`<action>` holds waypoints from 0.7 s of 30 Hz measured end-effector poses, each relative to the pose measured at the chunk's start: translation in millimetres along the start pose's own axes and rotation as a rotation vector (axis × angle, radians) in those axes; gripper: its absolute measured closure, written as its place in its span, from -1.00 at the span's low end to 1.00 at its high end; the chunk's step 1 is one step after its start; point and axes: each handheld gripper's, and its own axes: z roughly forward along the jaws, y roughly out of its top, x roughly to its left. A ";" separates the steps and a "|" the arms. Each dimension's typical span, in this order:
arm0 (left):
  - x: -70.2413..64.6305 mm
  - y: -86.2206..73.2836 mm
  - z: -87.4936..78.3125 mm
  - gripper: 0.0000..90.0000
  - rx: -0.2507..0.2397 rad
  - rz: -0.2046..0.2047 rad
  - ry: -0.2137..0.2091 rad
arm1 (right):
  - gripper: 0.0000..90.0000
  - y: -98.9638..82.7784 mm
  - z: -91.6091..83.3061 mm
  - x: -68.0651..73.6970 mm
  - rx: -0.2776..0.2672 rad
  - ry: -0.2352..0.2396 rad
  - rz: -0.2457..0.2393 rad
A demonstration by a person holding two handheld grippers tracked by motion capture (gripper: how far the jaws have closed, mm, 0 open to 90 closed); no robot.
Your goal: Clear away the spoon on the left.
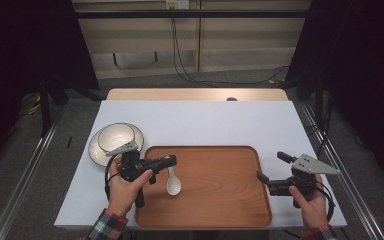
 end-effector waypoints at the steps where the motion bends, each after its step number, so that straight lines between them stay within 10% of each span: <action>1: -0.9 -0.5 0.4 0.90 -0.001 -0.003 0.001 | -0.99 0.0 0.1 -0.2 0.000 0.002 -0.002; 21: -1.7 -12.3 7.4 0.90 0.034 -0.024 -0.036 | -0.99 -0.2 0.5 0.2 0.000 -0.006 -0.005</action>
